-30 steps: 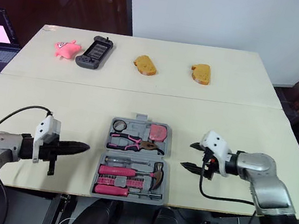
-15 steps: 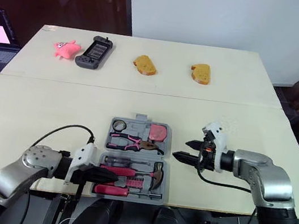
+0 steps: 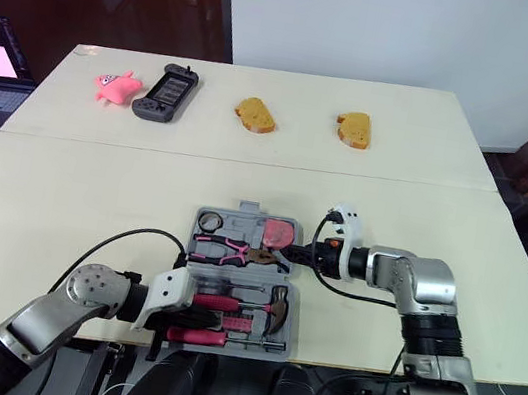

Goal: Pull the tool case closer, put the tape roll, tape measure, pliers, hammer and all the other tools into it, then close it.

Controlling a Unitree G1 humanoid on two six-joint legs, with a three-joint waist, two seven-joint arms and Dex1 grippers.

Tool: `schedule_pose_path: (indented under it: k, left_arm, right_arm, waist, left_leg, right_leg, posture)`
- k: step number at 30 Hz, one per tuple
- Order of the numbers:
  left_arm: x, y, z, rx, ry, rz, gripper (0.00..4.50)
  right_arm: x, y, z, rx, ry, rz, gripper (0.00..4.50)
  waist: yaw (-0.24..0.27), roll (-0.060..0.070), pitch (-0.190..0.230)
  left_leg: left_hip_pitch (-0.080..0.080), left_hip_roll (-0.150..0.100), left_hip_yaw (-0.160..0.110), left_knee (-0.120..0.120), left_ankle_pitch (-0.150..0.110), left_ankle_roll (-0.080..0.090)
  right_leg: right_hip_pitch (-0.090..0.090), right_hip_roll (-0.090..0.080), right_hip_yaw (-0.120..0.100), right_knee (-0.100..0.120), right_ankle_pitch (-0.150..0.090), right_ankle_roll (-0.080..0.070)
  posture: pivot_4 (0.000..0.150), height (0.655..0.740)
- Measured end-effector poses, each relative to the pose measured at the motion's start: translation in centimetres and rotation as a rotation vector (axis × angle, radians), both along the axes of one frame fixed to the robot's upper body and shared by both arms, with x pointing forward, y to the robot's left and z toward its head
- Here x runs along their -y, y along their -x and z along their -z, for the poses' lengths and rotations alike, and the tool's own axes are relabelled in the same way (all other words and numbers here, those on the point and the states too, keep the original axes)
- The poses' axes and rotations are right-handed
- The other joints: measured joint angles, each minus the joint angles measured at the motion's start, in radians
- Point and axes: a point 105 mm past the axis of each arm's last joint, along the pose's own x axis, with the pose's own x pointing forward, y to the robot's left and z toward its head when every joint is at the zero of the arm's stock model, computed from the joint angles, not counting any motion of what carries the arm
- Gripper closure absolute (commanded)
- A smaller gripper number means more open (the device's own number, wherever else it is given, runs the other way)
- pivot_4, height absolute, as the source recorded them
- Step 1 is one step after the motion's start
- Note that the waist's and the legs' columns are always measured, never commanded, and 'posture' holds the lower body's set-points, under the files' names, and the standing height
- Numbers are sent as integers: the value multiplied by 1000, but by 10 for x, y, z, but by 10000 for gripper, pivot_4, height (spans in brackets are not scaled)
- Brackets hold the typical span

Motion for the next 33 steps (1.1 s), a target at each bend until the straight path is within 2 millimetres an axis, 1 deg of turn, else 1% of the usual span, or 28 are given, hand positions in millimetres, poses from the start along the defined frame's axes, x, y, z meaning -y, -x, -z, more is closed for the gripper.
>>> schedule_pose_path:
  k: [5,10,12,16,21,24,29,33]
  left_arm:
    - [-1,1,0,15,-25,-23,45000]
    - [-3,0,0,2,-34,-40,45000]
    - [-3,0,0,-5,-36,-44,45000]
    - [-2,1,0,-11,-36,-51,45000]
    - [-2,1,0,-19,-30,-67,45000]
    - [-2,1,0,-26,-22,-91,45000]
    - [-2,1,0,-37,8,-131,45000]
    - [-6,3,-1,-60,56,-194,45000]
  right_arm:
    - [-21,-12,1,-14,-89,2,253]
    - [-35,-24,4,-44,-209,41,253]
    - [-37,-29,4,-54,-256,66,253]
    - [-38,-31,4,-65,-334,90,253]
    - [-38,-30,-10,-43,-437,66,253]
    - [-38,-26,-23,0,-477,24,253]
    - [-34,-16,-42,65,-507,-52,253]
    - [-33,-4,-55,108,-520,-130,253]
  waist:
    - [-5,1,-1]
    - [-12,1,-2]
    - [-11,1,-2]
    - [-9,1,-2]
    - [-8,2,-2]
    - [-8,2,-2]
    - [-5,2,-2]
    - [-6,2,-1]
  left_leg:
    - [2,0,0,-2,0,0]
    - [6,0,1,-5,0,0]
    - [8,0,1,-7,0,0]
    - [10,0,1,-10,1,-1]
    - [10,0,1,-10,1,-1]
    - [10,0,1,-10,1,-1]
    - [10,0,1,-10,1,-1]
    - [9,1,1,-11,1,-1]
  right_leg:
    - [1,1,0,0,0,0]
    - [2,2,1,0,0,0]
    - [3,2,1,0,0,0]
    - [3,2,3,0,0,0]
    - [3,2,3,0,0,0]
    - [3,2,3,0,0,0]
    - [3,2,3,0,0,0]
    - [1,2,3,0,0,-1]
  posture:
    - [1500,7400]
    - [1500,7400]
    - [1500,7400]
    - [1500,7400]
    - [1500,7400]
    - [1500,7400]
    - [1500,7400]
    - [1500,7400]
